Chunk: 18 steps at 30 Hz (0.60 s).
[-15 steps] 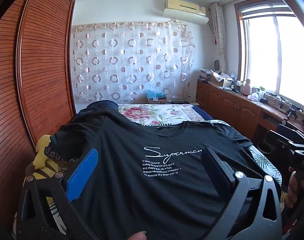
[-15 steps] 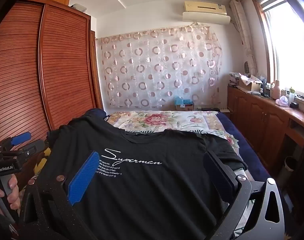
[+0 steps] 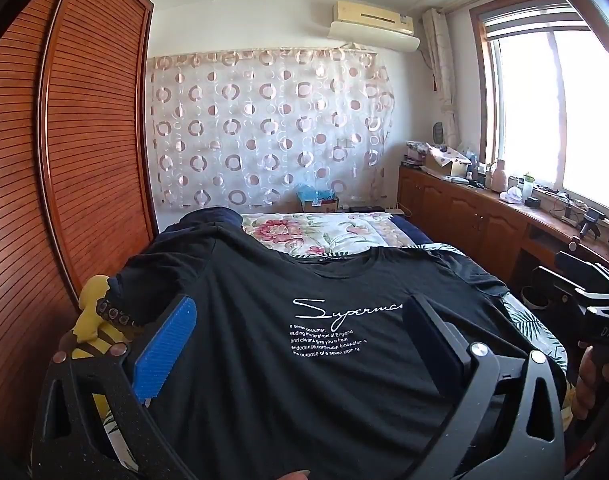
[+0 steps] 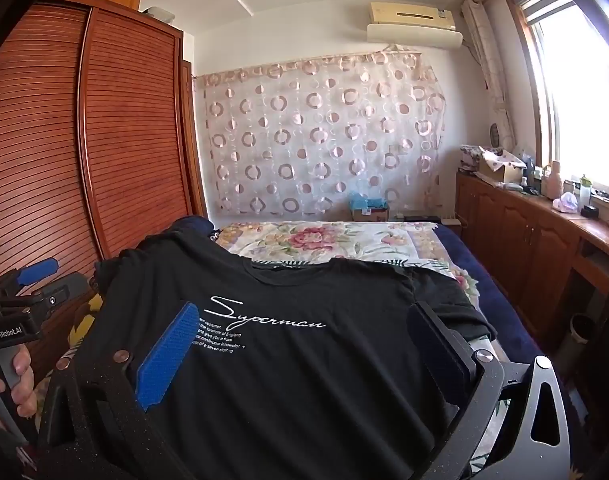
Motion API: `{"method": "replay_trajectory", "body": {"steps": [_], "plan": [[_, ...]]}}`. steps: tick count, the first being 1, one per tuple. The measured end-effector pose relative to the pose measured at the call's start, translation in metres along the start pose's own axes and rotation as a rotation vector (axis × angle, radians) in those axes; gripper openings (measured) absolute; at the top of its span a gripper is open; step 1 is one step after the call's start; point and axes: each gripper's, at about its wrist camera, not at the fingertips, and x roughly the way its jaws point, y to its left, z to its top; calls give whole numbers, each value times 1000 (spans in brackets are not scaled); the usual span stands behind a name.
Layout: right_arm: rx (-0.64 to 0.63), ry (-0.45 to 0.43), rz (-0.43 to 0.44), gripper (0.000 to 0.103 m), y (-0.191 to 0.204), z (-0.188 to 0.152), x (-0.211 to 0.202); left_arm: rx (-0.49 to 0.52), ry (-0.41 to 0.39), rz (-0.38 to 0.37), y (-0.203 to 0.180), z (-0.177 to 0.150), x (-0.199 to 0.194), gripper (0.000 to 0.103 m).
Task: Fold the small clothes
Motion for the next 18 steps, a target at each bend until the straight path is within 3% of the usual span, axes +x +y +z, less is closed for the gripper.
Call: {"method": "replay_trajectory", "body": {"steps": [18], "plan": [[-2,3,0,103,2,1,0,7,-12,12,-1,7,-7,103]]}}
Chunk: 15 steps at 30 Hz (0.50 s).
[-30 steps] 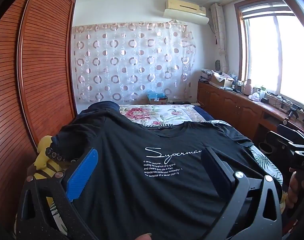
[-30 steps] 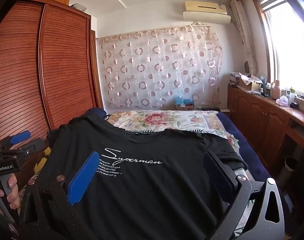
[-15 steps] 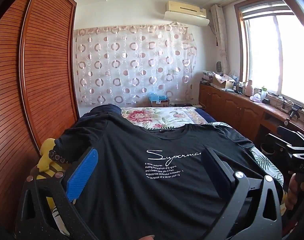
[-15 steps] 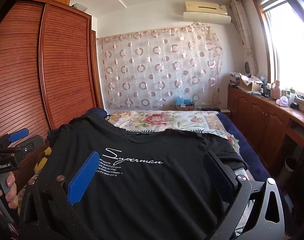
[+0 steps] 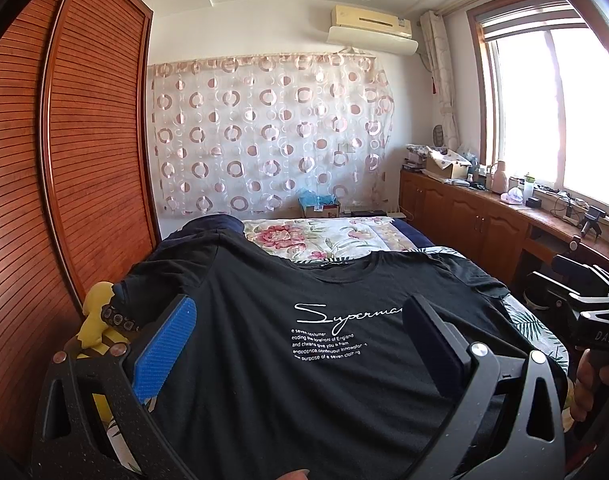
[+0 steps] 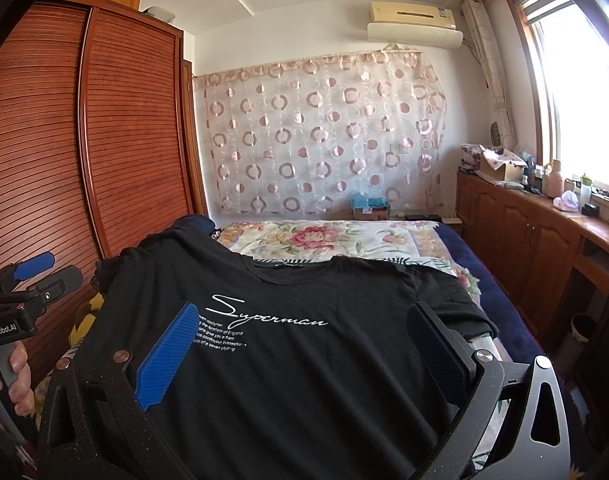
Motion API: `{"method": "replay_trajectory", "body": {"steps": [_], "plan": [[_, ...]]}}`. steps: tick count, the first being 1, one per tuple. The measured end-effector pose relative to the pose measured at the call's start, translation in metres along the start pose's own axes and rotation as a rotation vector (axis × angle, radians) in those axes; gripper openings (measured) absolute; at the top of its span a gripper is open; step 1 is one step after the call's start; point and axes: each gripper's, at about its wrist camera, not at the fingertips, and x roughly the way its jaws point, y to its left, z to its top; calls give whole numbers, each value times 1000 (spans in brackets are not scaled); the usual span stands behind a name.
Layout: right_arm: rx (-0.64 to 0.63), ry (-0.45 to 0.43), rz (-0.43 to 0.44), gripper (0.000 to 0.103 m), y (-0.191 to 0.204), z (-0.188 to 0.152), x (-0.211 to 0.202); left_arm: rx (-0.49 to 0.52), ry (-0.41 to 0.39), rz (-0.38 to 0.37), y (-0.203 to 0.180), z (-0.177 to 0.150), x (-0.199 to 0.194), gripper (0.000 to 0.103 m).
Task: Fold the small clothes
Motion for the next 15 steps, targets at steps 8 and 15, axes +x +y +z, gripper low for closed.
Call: {"method": "replay_trajectory", "body": {"steps": [8,15], "plan": [[0,0,-1,103,0,-1,0,1,-2,-1,-1,2,-3,103],[0,0,-1,103,-1,-1,0,4,-2,0,-2,0,-3,103]]}}
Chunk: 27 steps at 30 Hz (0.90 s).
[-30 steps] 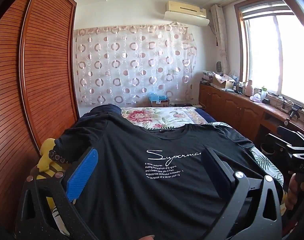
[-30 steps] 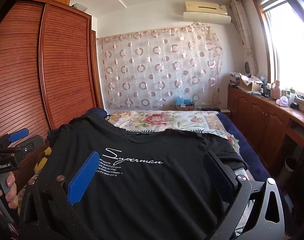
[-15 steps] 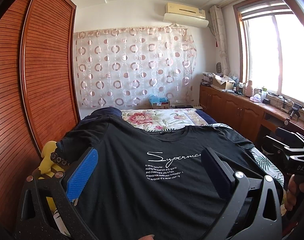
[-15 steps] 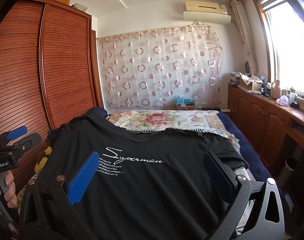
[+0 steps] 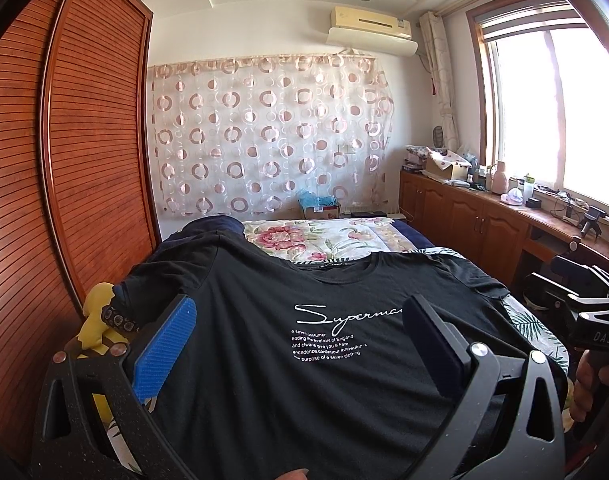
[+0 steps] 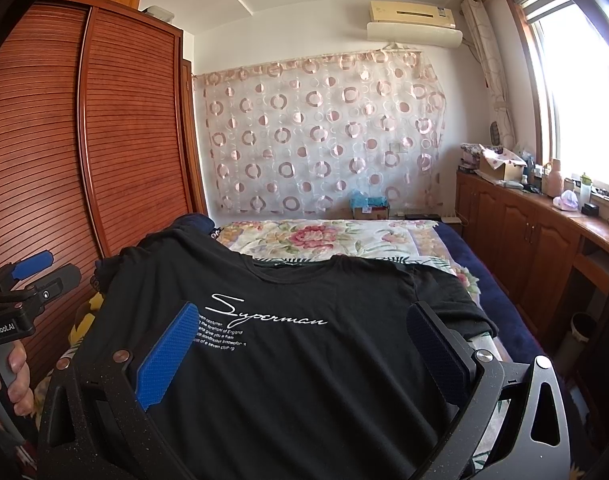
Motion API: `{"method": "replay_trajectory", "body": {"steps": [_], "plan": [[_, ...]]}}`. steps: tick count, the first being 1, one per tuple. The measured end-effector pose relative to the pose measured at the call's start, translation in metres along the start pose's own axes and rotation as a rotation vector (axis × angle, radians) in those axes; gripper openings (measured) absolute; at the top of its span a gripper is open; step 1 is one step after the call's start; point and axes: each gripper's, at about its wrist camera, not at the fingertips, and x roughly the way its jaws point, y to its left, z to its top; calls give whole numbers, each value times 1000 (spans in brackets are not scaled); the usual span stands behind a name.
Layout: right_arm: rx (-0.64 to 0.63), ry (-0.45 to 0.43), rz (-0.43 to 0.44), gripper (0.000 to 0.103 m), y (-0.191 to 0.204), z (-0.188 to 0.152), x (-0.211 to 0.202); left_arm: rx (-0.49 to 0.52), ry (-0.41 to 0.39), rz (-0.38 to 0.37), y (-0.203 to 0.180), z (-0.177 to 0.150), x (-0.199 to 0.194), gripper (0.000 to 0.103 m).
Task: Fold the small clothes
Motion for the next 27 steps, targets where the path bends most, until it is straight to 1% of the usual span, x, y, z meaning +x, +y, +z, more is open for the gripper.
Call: {"method": "replay_trajectory", "body": {"steps": [27], "plan": [[-3,-5,1,103,0,0,-1,3,-6,2,-1,2,-3,103]]}}
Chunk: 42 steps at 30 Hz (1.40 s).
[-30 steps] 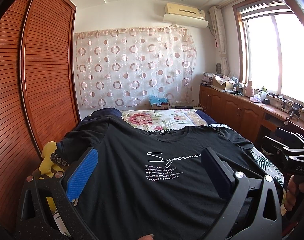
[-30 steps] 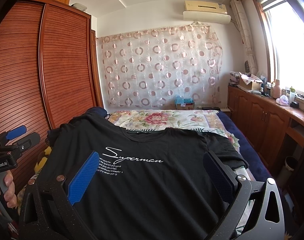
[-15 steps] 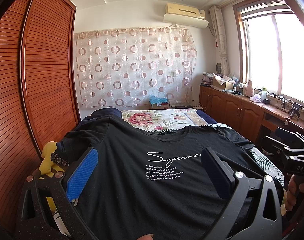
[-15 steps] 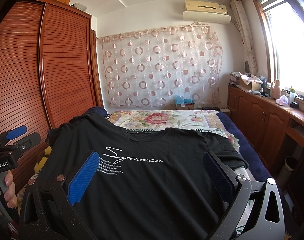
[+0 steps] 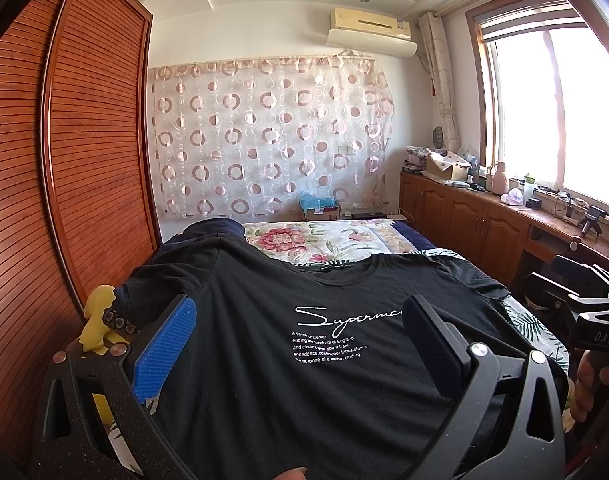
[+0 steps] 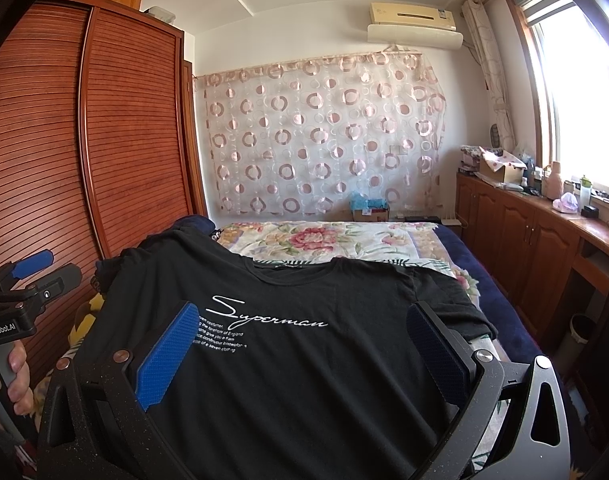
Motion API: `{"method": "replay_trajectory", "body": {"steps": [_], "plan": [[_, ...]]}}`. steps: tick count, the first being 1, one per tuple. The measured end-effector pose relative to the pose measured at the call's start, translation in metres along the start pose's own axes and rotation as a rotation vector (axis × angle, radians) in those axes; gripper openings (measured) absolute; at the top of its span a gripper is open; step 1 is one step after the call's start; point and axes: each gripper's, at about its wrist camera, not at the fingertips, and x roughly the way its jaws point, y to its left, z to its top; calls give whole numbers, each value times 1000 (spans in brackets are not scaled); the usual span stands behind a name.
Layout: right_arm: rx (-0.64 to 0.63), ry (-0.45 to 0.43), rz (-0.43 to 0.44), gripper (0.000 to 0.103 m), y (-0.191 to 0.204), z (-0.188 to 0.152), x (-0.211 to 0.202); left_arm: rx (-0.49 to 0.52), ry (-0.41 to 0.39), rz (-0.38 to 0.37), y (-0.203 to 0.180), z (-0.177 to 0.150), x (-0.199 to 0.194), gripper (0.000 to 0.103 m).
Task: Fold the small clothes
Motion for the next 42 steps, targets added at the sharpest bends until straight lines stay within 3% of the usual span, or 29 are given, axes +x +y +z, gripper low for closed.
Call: {"method": "replay_trajectory", "body": {"steps": [21,42], "plan": [[2,8,18,103,-1,-4,5,7,8,-8,1,8,-5,103],[-46,120,78,103,-3,1,57,-6,93,68,73,-17,37,103]]}}
